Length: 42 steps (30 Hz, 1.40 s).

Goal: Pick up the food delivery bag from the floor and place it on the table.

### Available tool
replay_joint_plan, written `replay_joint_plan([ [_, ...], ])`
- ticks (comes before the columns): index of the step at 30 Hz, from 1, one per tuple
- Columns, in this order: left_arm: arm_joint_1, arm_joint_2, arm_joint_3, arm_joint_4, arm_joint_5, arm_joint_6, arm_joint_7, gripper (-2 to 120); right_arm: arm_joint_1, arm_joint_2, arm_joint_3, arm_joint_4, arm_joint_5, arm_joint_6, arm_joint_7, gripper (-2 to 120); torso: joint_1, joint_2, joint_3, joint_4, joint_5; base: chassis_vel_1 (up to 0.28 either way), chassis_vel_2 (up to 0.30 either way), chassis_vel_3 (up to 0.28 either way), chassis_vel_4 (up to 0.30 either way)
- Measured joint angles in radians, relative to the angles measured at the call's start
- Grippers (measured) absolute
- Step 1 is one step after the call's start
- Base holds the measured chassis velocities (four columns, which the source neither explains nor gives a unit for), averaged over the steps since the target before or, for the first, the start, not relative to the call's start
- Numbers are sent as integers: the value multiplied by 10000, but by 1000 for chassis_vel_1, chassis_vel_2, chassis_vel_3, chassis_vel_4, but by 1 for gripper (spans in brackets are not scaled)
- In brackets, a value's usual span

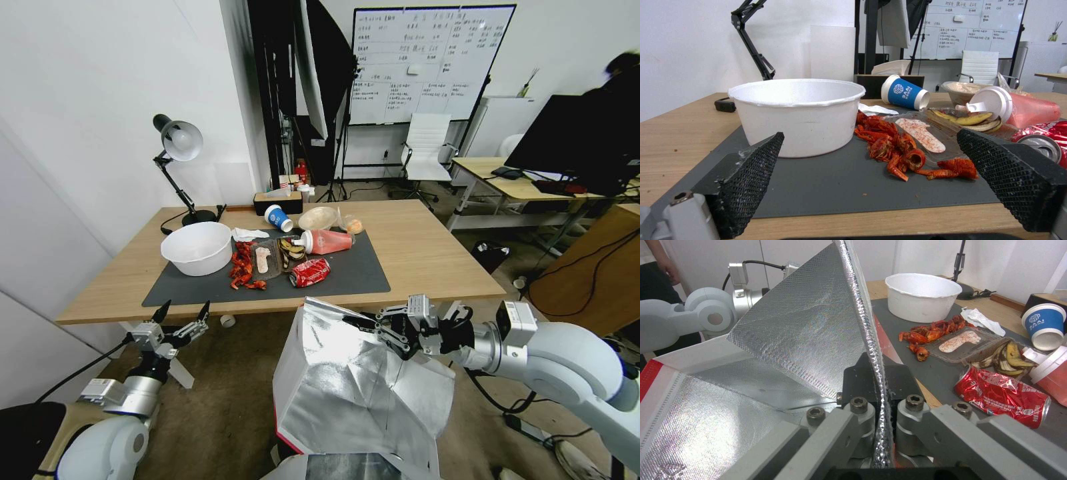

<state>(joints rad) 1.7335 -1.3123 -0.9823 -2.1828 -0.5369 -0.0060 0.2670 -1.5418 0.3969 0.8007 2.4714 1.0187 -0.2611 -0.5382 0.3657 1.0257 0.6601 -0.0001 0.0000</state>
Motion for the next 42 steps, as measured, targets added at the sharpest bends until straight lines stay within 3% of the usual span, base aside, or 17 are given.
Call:
replay_joint_plan([
  [14,-114,46,69,104,-87,-32,-9,100,25,-53,11,-97,7,33,-5,0,285,649,366,1,0,0,0,0,0],
  [17,-182,82,181,237,-372,-367,-5,100,29,-46,-1,-180,6,57,-9,0,356,809,455,0,0,0,0,0,0],
  [26,-224,83,311,249,-489,-405,-35,100,32,-30,-18,-86,345,115,195,0,374,857,486,1,0,0,0,0,0],
  [32,-214,89,304,280,-510,-381,-45,100,470,159,-27,280,2578,152,1850,0,359,823,468,1,-1,0,0,0,0],
  [37,-189,77,301,302,-520,-379,-52,100,815,359,-82,283,3242,558,2877,0,353,805,459,0,0,0,0,0,0],
  [42,-139,67,322,305,-506,-387,-55,100,2062,521,-235,-114,4014,1291,4574,0,340,784,444,1,-1,0,0,0,0],
])
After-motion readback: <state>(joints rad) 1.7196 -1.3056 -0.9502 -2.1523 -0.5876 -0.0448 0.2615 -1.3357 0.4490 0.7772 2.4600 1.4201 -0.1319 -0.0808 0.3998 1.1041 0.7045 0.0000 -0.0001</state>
